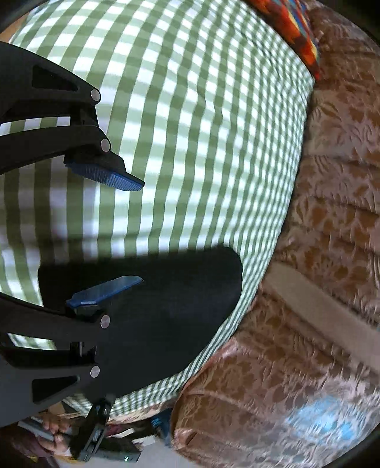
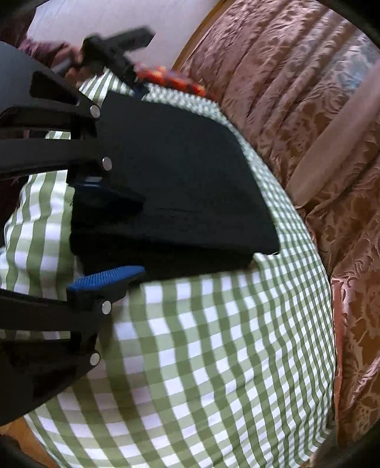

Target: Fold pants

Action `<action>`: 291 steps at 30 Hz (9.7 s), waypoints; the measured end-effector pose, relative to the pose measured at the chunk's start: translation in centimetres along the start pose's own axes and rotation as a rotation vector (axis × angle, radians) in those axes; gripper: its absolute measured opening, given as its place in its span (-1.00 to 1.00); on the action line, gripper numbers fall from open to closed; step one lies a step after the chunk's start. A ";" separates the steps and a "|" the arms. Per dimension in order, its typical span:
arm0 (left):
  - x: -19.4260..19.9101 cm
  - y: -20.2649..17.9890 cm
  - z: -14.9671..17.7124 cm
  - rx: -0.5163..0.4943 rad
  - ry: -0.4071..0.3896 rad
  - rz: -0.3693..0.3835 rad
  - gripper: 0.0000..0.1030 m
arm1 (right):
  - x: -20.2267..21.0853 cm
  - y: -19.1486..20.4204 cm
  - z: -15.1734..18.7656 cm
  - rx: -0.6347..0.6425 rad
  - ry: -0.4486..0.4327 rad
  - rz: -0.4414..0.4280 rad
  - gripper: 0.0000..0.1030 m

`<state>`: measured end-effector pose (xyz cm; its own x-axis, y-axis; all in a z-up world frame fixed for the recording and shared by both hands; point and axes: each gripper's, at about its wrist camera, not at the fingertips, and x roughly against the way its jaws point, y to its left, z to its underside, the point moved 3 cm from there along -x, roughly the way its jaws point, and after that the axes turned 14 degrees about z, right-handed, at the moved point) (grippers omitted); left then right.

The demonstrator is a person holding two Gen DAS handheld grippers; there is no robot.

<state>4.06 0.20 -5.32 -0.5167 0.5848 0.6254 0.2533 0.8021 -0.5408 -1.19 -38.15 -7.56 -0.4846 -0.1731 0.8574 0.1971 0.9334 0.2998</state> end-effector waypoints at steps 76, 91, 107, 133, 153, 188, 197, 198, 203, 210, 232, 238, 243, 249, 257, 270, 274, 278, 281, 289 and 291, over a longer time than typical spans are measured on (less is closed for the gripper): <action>-9.2 1.2 -4.4 -0.064 0.197 0.297 0.56 | -7.4 2.3 -5.6 0.090 0.192 -0.278 0.47; -5.6 -1.9 -4.8 -0.109 0.110 0.451 -0.22 | -2.9 6.2 -7.0 0.187 0.057 -0.268 -0.14; -6.9 5.3 -17.3 -0.113 0.020 0.250 -0.09 | -12.9 14.4 -19.1 0.214 0.084 -0.290 -0.10; -10.7 5.8 -11.3 -0.100 -0.007 -0.146 0.27 | -16.0 15.8 -16.4 0.341 -0.152 0.157 -0.44; -6.0 2.3 -10.4 -0.140 -0.134 -0.262 0.30 | -12.0 16.1 -15.4 0.288 -0.199 0.134 0.00; -1.6 -3.7 -5.4 -0.190 -0.159 -0.240 0.49 | -9.9 13.7 -10.1 0.206 -0.166 0.226 0.30; -0.8 -4.0 -3.3 -0.190 -0.152 -0.263 0.72 | -4.4 14.9 -6.6 0.179 -0.272 0.268 0.83; -0.6 -4.0 -3.1 -0.188 -0.149 -0.261 0.75 | -3.9 15.2 -6.1 0.174 -0.285 0.284 0.88; 0.4 -4.0 -2.2 -0.177 -0.158 -0.260 0.89 | -2.4 16.3 -4.4 0.197 -0.324 0.314 0.95; 1.3 -4.7 -1.8 -0.191 -0.177 -0.266 0.92 | -2.0 17.0 -2.9 0.220 -0.348 0.328 0.95; 2.5 -5.2 -1.9 -0.193 -0.228 -0.381 0.92 | -1.8 17.6 -1.2 0.273 -0.379 0.348 0.95; 2.9 -5.2 -2.0 -0.189 -0.239 -0.376 0.92 | -1.4 17.7 -1.2 0.265 -0.392 0.352 0.95; 3.1 -5.3 -2.0 -0.193 -0.248 -0.381 0.92 | -1.4 17.6 -1.3 0.265 -0.393 0.353 0.95; 3.2 -5.4 -2.0 -0.198 -0.254 -0.384 0.92 | -1.2 17.4 -1.4 0.260 -0.399 0.351 0.95; 3.8 -6.1 -1.9 -0.208 -0.264 -0.380 0.92 | -1.1 17.4 -1.3 0.255 -0.405 0.352 0.95; 4.1 -6.4 -1.7 -0.218 -0.271 -0.376 0.92 | -0.7 17.6 -1.1 0.258 -0.414 0.353 0.95; 4.1 -6.5 -1.7 -0.221 -0.273 -0.375 0.92 | -0.7 17.7 -1.1 0.259 -0.413 0.354 0.95; 4.3 -6.6 -1.7 -0.224 -0.280 -0.375 0.92 | -0.8 17.7 -1.1 0.258 -0.414 0.354 0.95; 4.5 -6.7 -1.7 -0.225 -0.285 -0.373 0.92 | -0.8 17.7 -1.0 0.258 -0.413 0.354 0.95; 4.6 -6.7 -1.7 -0.223 -0.286 -0.367 0.92 | -1.2 17.7 -1.1 0.271 -0.406 0.349 0.95; 4.7 -6.8 -1.6 -0.225 -0.304 -0.385 0.92 | -1.2 17.7 -1.1 0.270 -0.405 0.350 0.95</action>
<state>1.23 -2.25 2.21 -0.8115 0.2091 0.5457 0.1512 0.9771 -0.1496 3.83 -21.78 -2.83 -0.7266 0.2430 0.6426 0.2054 0.9694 -0.1343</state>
